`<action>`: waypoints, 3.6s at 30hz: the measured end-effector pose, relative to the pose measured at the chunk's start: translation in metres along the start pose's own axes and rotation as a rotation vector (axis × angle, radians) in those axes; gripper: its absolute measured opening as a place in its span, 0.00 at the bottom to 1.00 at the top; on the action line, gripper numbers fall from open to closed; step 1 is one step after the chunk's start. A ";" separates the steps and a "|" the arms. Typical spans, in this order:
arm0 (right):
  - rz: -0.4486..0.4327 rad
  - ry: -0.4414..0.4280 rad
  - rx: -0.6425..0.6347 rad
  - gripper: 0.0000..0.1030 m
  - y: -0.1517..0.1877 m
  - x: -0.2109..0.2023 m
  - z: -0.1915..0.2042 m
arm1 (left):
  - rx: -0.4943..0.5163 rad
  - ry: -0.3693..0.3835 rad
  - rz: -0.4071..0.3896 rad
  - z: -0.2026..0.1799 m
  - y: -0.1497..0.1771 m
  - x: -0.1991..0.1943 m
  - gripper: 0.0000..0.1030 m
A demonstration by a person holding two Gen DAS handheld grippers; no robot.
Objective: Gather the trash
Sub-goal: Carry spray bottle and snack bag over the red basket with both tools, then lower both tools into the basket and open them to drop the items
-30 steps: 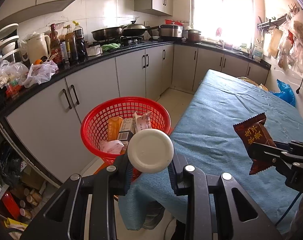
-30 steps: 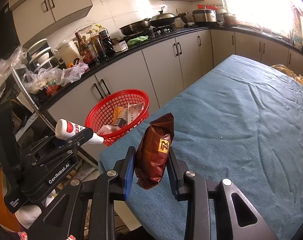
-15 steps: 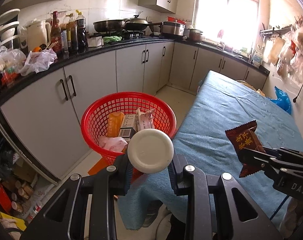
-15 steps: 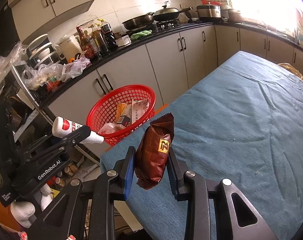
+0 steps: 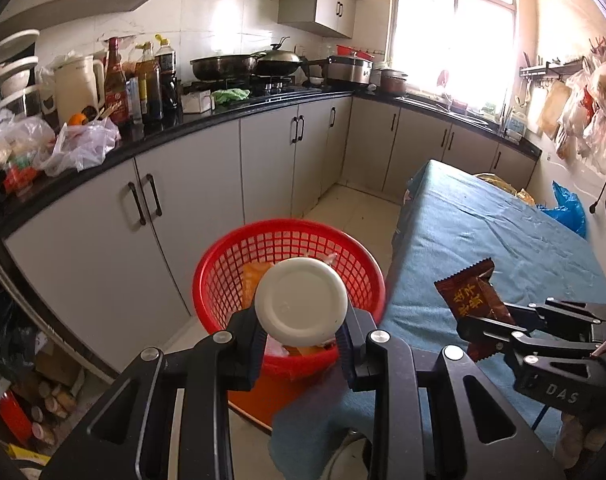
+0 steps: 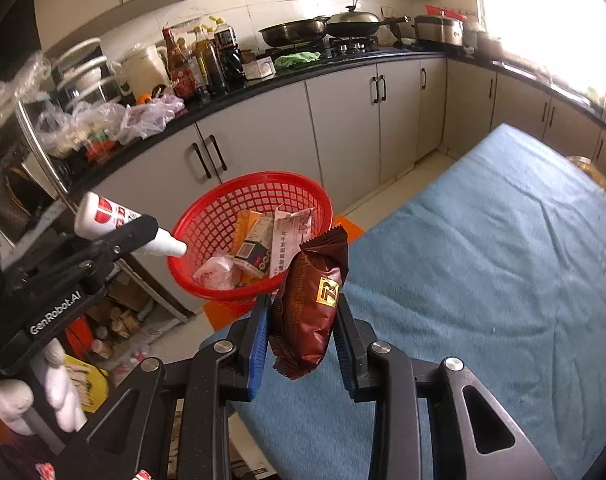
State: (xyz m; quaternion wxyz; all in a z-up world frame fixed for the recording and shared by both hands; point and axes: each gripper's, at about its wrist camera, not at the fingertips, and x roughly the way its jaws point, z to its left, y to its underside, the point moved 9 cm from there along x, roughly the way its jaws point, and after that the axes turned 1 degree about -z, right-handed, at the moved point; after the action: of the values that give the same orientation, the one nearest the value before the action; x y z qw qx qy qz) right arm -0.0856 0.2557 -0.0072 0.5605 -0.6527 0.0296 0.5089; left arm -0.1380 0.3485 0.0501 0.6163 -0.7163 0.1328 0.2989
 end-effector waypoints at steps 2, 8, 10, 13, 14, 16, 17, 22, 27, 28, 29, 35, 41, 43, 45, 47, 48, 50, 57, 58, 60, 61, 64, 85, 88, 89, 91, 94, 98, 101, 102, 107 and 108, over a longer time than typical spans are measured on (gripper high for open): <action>-0.001 0.029 -0.028 0.32 -0.004 0.004 0.005 | 0.008 -0.001 0.003 0.002 -0.002 0.003 0.28; 0.028 0.051 -0.057 0.32 -0.006 0.019 0.013 | 0.018 -0.009 0.001 0.009 -0.005 0.010 0.28; 0.035 0.056 -0.062 0.32 -0.007 0.022 0.014 | 0.019 -0.012 0.005 0.010 -0.004 0.011 0.28; 0.040 0.067 -0.072 0.32 -0.009 0.025 0.014 | 0.016 -0.019 0.009 0.016 -0.005 0.015 0.28; 0.041 0.073 -0.075 0.32 -0.010 0.026 0.014 | 0.013 -0.020 0.010 0.018 -0.004 0.017 0.28; 0.046 0.082 -0.077 0.32 -0.012 0.029 0.012 | 0.009 -0.024 0.012 0.020 -0.005 0.020 0.28; 0.048 0.085 -0.077 0.32 -0.012 0.029 0.012 | 0.008 -0.026 0.014 0.021 -0.006 0.022 0.28; 0.059 0.108 -0.077 0.32 -0.017 0.038 0.008 | 0.005 -0.030 0.015 0.024 -0.009 0.030 0.28; 0.057 0.118 -0.077 0.32 -0.022 0.045 0.007 | -0.007 -0.022 0.019 0.025 -0.013 0.040 0.28; 0.055 0.115 -0.074 0.32 -0.024 0.046 0.007 | -0.008 -0.021 0.020 0.025 -0.014 0.042 0.28; 0.051 0.107 -0.068 0.32 -0.025 0.047 0.007 | -0.008 -0.021 0.020 0.026 -0.016 0.045 0.28; 0.023 0.034 -0.018 0.32 -0.035 0.048 0.004 | -0.012 -0.029 0.033 0.030 -0.022 0.062 0.28; 0.009 -0.036 0.054 0.32 -0.045 0.054 -0.004 | -0.052 -0.010 0.063 0.038 -0.021 0.081 0.28; 0.005 -0.052 0.074 0.32 -0.049 0.057 -0.006 | -0.077 0.011 0.075 0.040 -0.021 0.086 0.28; 0.001 -0.072 0.091 0.32 -0.052 0.061 -0.007 | -0.092 0.025 0.084 0.041 -0.020 0.090 0.28; 0.000 -0.091 0.101 0.32 -0.054 0.064 -0.006 | -0.090 0.021 0.085 0.040 -0.020 0.092 0.28; 0.001 -0.102 0.105 0.32 -0.055 0.066 -0.005 | -0.087 0.020 0.085 0.038 -0.019 0.093 0.28; 0.002 -0.112 0.108 0.32 -0.055 0.069 -0.003 | -0.077 0.015 0.084 0.036 -0.018 0.094 0.28; 0.011 -0.130 0.107 0.32 -0.052 0.078 0.001 | -0.046 -0.019 0.071 0.036 -0.016 0.093 0.28; 0.012 -0.130 0.107 0.32 -0.052 0.079 0.001 | -0.044 -0.023 0.070 0.036 -0.016 0.093 0.28; 0.015 -0.133 0.109 0.32 -0.052 0.081 0.002 | -0.039 -0.030 0.069 0.035 -0.015 0.093 0.28; 0.016 -0.134 0.110 0.32 -0.052 0.082 0.001 | -0.037 -0.034 0.069 0.035 -0.015 0.094 0.28; 0.020 -0.134 0.111 0.32 -0.051 0.086 0.002 | -0.041 -0.038 0.074 0.037 -0.014 0.096 0.28; 0.033 -0.121 0.106 0.32 -0.052 0.105 0.002 | -0.070 -0.034 0.114 0.044 -0.005 0.118 0.28; 0.036 -0.120 0.107 0.32 -0.052 0.108 0.002 | -0.077 -0.034 0.121 0.046 -0.004 0.121 0.28; 0.037 -0.120 0.108 0.32 -0.052 0.109 0.002 | -0.081 -0.033 0.123 0.047 -0.004 0.122 0.28; 0.039 -0.119 0.108 0.32 -0.052 0.110 0.002 | -0.089 -0.029 0.126 0.048 -0.003 0.123 0.28; 0.042 -0.116 0.107 0.32 -0.051 0.112 0.001 | -0.097 -0.023 0.129 0.049 -0.003 0.124 0.28; 0.044 -0.110 0.106 0.32 -0.051 0.114 0.001 | -0.098 -0.015 0.129 0.049 -0.002 0.126 0.28; 0.045 -0.106 0.111 0.32 -0.051 0.116 -0.001 | -0.100 -0.012 0.131 0.049 -0.002 0.126 0.28; 0.045 -0.105 0.112 0.32 -0.051 0.116 -0.001 | -0.101 -0.012 0.131 0.049 -0.002 0.127 0.28; 0.046 -0.104 0.118 0.32 -0.051 0.118 -0.002 | -0.109 -0.009 0.128 0.050 -0.003 0.127 0.28; 0.046 -0.104 0.119 0.32 -0.051 0.118 -0.002 | -0.111 -0.008 0.127 0.050 -0.003 0.127 0.28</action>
State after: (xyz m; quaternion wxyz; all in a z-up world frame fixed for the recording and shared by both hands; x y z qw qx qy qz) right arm 0.0036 0.3355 -0.0542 0.5872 -0.5902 0.0455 0.5521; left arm -0.0496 0.4200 -0.0259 0.5559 -0.7383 0.1588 0.3473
